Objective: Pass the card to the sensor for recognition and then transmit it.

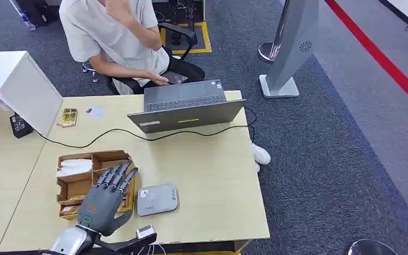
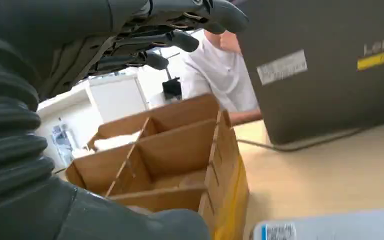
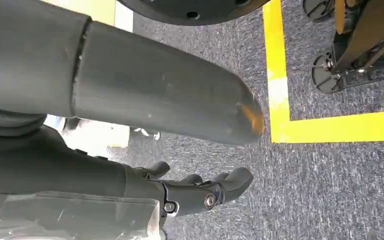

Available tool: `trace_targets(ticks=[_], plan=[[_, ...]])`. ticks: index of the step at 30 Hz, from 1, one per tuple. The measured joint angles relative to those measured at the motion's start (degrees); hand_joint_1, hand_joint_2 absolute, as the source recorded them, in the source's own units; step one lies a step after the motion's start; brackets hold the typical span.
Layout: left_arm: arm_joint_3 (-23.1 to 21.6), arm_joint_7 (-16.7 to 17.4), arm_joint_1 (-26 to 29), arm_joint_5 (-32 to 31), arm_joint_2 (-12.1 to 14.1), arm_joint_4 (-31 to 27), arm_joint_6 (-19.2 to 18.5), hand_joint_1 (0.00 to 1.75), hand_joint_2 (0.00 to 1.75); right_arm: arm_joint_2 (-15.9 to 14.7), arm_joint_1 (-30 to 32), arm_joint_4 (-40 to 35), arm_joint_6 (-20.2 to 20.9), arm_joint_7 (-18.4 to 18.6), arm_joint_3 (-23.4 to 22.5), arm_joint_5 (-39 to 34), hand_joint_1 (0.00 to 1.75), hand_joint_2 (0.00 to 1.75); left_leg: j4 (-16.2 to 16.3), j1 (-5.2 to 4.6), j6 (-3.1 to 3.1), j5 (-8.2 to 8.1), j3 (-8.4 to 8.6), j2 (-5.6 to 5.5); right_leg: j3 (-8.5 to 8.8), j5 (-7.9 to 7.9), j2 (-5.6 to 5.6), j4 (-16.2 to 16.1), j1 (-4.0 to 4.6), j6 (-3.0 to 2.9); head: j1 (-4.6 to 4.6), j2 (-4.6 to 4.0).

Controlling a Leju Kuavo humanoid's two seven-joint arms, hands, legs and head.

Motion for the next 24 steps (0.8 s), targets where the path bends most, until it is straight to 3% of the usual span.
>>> trace_targets(ticks=[24], plan=[[0.0,0.2,1.7,0.9,0.4,4.0,-1.2,0.0,1.75,0.0,0.0,0.0,0.0,0.6,0.0,0.2,0.0,0.0,0.0,-0.01,0.0,0.0,0.0,0.0,0.01,0.0,-0.01,0.0,-0.01,0.01,0.0,0.02]])
